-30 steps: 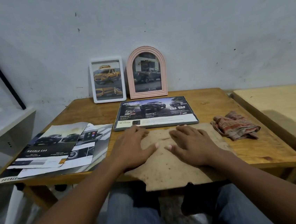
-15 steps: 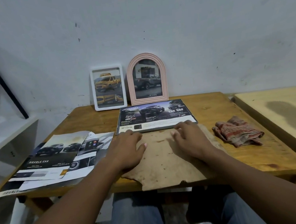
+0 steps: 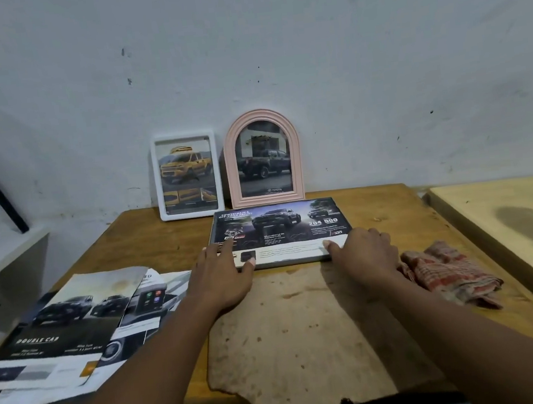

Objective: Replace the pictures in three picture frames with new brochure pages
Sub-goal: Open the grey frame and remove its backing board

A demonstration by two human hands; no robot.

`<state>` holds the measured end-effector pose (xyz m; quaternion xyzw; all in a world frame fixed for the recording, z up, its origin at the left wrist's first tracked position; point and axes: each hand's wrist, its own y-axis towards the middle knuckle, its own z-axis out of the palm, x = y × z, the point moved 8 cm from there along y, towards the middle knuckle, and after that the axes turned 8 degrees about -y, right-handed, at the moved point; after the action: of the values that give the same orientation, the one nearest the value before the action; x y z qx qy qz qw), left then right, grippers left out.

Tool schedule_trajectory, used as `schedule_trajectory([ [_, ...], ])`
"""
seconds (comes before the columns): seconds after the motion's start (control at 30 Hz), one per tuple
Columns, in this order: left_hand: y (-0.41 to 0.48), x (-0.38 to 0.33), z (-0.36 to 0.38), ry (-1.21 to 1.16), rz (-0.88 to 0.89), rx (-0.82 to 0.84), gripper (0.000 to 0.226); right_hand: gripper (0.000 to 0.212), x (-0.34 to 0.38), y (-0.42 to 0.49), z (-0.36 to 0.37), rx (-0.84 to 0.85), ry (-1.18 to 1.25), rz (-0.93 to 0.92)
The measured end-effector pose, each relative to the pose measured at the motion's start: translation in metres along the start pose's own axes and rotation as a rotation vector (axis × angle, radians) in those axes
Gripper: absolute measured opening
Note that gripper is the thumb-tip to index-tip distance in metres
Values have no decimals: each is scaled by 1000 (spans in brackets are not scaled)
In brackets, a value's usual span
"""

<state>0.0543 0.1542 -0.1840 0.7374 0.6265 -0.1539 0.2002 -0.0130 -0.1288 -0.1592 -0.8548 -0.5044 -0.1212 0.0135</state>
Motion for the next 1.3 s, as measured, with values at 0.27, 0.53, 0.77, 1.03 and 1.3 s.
schedule_trajectory([
  [0.27,2,-2,-12,-6,13,-10,73,42,9,5,-10,2,-46,21],
  [0.53,7,-5,-17,-46,14,5,77,41,40,-1,-39,-146,545,-209],
  [0.77,16,-13,-26,-199,14,-31,73,43,57,4,-88,-139,1063,-255],
  [1.03,30,-63,-25,-490,153,-46,79,27,6,44,-130,-144,1322,-110],
  [1.3,30,-161,36,-264,403,143,82,29,-142,81,-108,-306,1128,285],
])
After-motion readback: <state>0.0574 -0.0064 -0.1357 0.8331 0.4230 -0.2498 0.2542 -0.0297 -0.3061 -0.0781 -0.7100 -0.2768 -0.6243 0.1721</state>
